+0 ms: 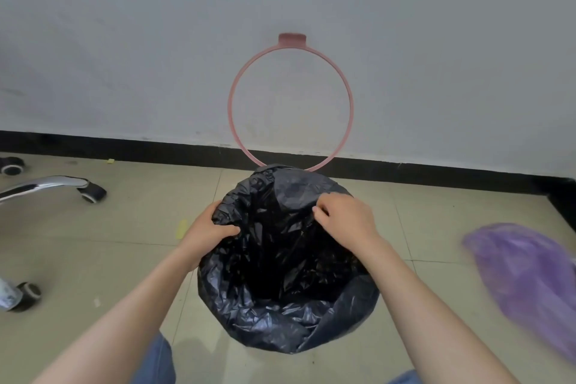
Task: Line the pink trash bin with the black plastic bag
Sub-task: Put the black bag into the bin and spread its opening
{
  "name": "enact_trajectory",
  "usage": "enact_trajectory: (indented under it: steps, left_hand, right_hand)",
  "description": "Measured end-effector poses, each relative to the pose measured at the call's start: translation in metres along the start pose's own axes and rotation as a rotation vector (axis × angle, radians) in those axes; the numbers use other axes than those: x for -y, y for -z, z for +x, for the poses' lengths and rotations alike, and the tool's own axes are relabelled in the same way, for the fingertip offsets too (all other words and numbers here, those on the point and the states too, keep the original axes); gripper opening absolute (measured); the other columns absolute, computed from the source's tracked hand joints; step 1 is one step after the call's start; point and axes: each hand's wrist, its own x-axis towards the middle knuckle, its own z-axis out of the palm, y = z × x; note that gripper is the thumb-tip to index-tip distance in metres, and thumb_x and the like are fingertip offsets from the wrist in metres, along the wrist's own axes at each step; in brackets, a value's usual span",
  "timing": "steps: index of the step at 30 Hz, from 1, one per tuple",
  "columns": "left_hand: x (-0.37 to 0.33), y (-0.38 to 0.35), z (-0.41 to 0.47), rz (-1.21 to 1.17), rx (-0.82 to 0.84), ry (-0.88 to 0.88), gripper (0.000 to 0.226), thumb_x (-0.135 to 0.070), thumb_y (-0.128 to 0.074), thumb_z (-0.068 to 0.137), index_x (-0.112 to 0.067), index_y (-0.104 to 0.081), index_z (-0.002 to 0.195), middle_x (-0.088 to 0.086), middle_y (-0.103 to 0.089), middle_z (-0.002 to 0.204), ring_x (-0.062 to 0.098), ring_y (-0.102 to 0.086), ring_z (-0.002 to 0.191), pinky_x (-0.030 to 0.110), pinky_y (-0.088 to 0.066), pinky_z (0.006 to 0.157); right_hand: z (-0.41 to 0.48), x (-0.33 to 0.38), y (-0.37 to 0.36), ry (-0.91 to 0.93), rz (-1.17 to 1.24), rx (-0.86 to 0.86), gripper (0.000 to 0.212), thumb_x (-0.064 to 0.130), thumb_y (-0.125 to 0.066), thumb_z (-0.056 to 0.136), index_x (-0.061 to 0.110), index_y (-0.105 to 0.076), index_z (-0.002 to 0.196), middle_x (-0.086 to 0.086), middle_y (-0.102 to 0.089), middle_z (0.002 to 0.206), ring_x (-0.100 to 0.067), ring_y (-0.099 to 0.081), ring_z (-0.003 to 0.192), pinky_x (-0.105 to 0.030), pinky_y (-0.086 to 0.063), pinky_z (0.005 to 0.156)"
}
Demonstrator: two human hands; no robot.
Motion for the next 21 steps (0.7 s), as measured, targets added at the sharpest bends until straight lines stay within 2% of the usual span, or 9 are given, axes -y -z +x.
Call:
enact_trajectory:
  steps: [2, 5, 7, 9, 11, 13, 16, 19, 21]
  left_hand:
    - [-0.001, 0.003, 0.000, -0.065, 0.052, 0.069, 0.062, -0.007, -0.066, 0.078, -0.017, -0.038, 0.132, 0.006, -0.057, 0.111, 0.026, -0.057, 0.097, 0.037, -0.045, 0.085]
    - [-0.001, 0.007, 0.000, -0.154, 0.144, 0.156, 0.059, -0.008, -0.067, 0.079, -0.014, -0.039, 0.130, 0.007, -0.061, 0.107, 0.026, -0.061, 0.094, 0.040, -0.049, 0.083]
    - [-0.003, 0.008, -0.001, -0.177, 0.172, 0.174, 0.056, -0.012, -0.067, 0.080, -0.013, -0.040, 0.129, 0.005, -0.061, 0.102, 0.023, -0.061, 0.092, 0.039, -0.049, 0.080]
    - [-0.002, 0.009, 0.000, -0.204, 0.150, 0.171, 0.065, -0.022, -0.069, 0.079, -0.014, -0.036, 0.134, 0.006, -0.060, 0.112, 0.025, -0.060, 0.098, 0.042, -0.048, 0.087]
    - [0.000, 0.010, 0.000, -0.203, 0.043, 0.145, 0.080, -0.037, -0.070, 0.075, -0.020, -0.027, 0.141, 0.011, -0.049, 0.135, 0.031, -0.054, 0.114, 0.046, -0.045, 0.099]
    - [0.000, 0.008, -0.008, -0.141, -0.088, 0.074, 0.085, -0.045, -0.066, 0.076, -0.025, -0.019, 0.144, 0.011, -0.036, 0.146, 0.032, -0.043, 0.128, 0.045, -0.039, 0.105]
    - [0.003, 0.000, -0.022, -0.111, -0.087, -0.031, 0.078, -0.035, -0.065, 0.081, -0.026, -0.019, 0.144, 0.006, -0.033, 0.149, 0.026, -0.040, 0.131, 0.040, -0.037, 0.104]
    - [0.009, -0.002, -0.021, -0.215, -0.050, -0.058, 0.054, -0.016, -0.054, 0.089, -0.026, -0.034, 0.138, 0.002, -0.048, 0.139, 0.020, -0.054, 0.112, 0.028, -0.045, 0.087]
    - [0.011, -0.001, -0.018, -0.352, -0.029, -0.015, 0.047, -0.008, -0.050, 0.091, -0.027, -0.042, 0.133, 0.004, -0.057, 0.127, 0.020, -0.060, 0.101, 0.029, -0.048, 0.079]
  right_hand:
    - [0.001, -0.021, -0.003, -0.131, 0.024, -0.100, 0.036, 0.033, -0.044, 0.091, 0.019, -0.050, 0.124, -0.008, -0.053, 0.132, -0.028, -0.044, 0.122, -0.039, -0.042, 0.092]
    - [-0.005, -0.044, -0.017, -0.227, 0.271, 0.144, 0.065, 0.029, -0.053, 0.088, 0.027, -0.020, 0.143, -0.012, -0.042, 0.141, -0.031, -0.042, 0.127, -0.041, -0.040, 0.100]
    - [-0.010, -0.048, -0.018, -0.222, 0.534, 0.116, 0.066, 0.015, -0.056, 0.088, 0.025, -0.022, 0.143, -0.007, -0.046, 0.139, -0.028, -0.045, 0.126, -0.033, -0.038, 0.100]
    - [-0.013, -0.048, -0.014, -0.214, 0.760, 0.109, 0.062, 0.008, -0.058, 0.086, 0.023, -0.030, 0.140, 0.001, -0.049, 0.132, -0.023, -0.045, 0.127, -0.026, -0.035, 0.097]
    - [-0.012, -0.049, -0.008, -0.258, 0.901, 0.170, 0.058, 0.016, -0.058, 0.089, 0.022, -0.031, 0.139, 0.006, -0.047, 0.126, -0.019, -0.045, 0.124, -0.027, -0.035, 0.097]
    - [0.000, -0.051, -0.002, -0.354, 0.874, 0.076, 0.055, 0.033, -0.048, 0.093, 0.019, -0.027, 0.142, 0.000, -0.042, 0.138, -0.021, -0.042, 0.128, -0.034, -0.033, 0.105]
    - [0.037, -0.048, 0.017, -0.468, 0.862, -0.102, 0.056, 0.038, -0.037, 0.096, 0.012, -0.022, 0.143, -0.008, -0.027, 0.152, -0.025, -0.028, 0.138, -0.040, -0.025, 0.112]
    - [0.080, -0.034, 0.031, -0.525, 1.104, 0.035, 0.067, 0.033, -0.046, 0.094, 0.012, -0.008, 0.146, -0.008, -0.016, 0.155, -0.027, -0.021, 0.141, -0.046, -0.021, 0.116]
    - [0.103, -0.029, 0.038, -0.557, 1.209, 0.022, 0.070, 0.028, -0.050, 0.092, 0.013, -0.007, 0.145, -0.009, -0.018, 0.154, -0.029, -0.021, 0.140, -0.049, -0.018, 0.117]
